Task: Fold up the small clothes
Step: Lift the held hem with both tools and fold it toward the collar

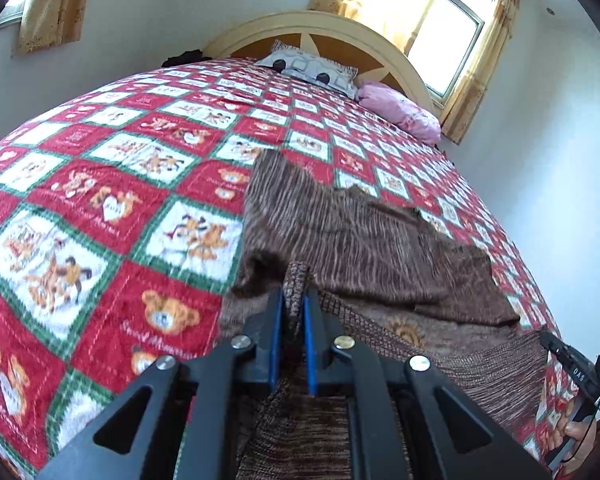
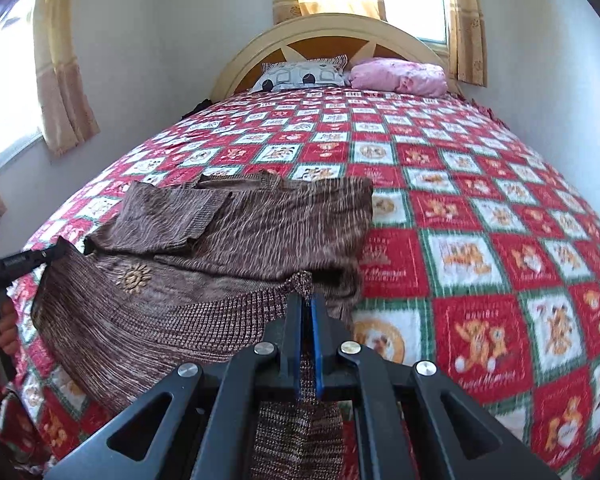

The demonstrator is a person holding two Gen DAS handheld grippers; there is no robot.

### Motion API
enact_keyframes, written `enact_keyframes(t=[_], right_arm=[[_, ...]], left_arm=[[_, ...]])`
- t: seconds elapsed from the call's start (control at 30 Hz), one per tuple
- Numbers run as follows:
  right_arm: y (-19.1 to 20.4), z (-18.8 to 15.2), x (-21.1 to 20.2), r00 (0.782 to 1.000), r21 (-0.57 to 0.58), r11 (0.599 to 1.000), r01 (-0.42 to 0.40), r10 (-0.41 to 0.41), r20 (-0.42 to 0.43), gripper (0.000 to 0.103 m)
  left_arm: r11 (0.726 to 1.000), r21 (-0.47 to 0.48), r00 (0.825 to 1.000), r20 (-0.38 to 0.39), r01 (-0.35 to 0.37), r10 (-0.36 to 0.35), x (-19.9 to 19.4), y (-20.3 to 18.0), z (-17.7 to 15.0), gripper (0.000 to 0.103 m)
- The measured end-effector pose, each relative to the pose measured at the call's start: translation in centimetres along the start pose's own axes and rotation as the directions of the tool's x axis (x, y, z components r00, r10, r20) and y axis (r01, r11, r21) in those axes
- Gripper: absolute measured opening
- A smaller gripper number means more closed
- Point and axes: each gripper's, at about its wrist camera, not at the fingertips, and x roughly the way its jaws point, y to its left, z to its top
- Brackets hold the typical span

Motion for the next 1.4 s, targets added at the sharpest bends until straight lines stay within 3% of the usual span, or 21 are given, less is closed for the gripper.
enact_keyframes(t=[0.2,0.73,0.8,1.0,1.1,1.2,1.27,1.33,1.4], right_arm=[[-0.5,1.3,1.2,1.0,0.022,1.0,0.015,-0.015,0.008,0.004],[-0.9,5.8,4.9,0.996,-0.013,0.997,0.076,-0.076,0.036,0.004],[-0.9,6.5,5.7,0.996,-0.017,0.996,0.084,-0.083,0.036,0.004],[-1.4,7.6,7.8,0.996,-0.013,0.996,0.083,-0.083,0.012,0.004],[-1.6,7.3,8.1,0.997,0.008,0.997,0.072,-0.072,0.0,0.004],[-1.7,6.7,8.0,0.997,0.006,0.997,0.073,-0.073,-0.001,0.004],[-1.8,6.3,8.1,0.998,0.005,0.998,0.066,-0.066,-0.009,0.004],[-1.8,6.1,8.1,0.998,0.005,0.998,0.067,-0.067,-0.014,0.004],[-1.8,5.9,8.1,0.998,0.011,0.998,0.064,-0.064,-0.016,0.004]], left_arm=[[0.999,-0.044,1.0,0.003,-0.019,0.019,1.0,0.3,1.4,0.011],[0.996,-0.066,0.998,-0.004,-0.064,0.064,4.7,-0.6,5.8,0.011],[0.995,-0.059,0.997,0.009,-0.082,0.082,5.0,-0.8,6.5,0.006],[0.993,-0.063,0.995,0.007,-0.097,0.097,6.7,-0.6,8.5,0.006],[0.998,-0.045,0.998,-0.046,-0.037,0.035,7.4,-0.4,8.7,0.006],[0.999,0.044,0.993,-0.118,-0.007,0.012,7.8,-0.6,7.9,0.014],[0.994,0.104,0.988,-0.145,-0.033,0.048,8.2,-0.9,7.2,0.034],[0.988,0.142,0.981,-0.176,-0.062,0.087,8.8,-0.9,6.2,0.045],[0.987,0.145,0.977,-0.191,-0.072,0.099,9.2,-0.7,5.6,0.046]])
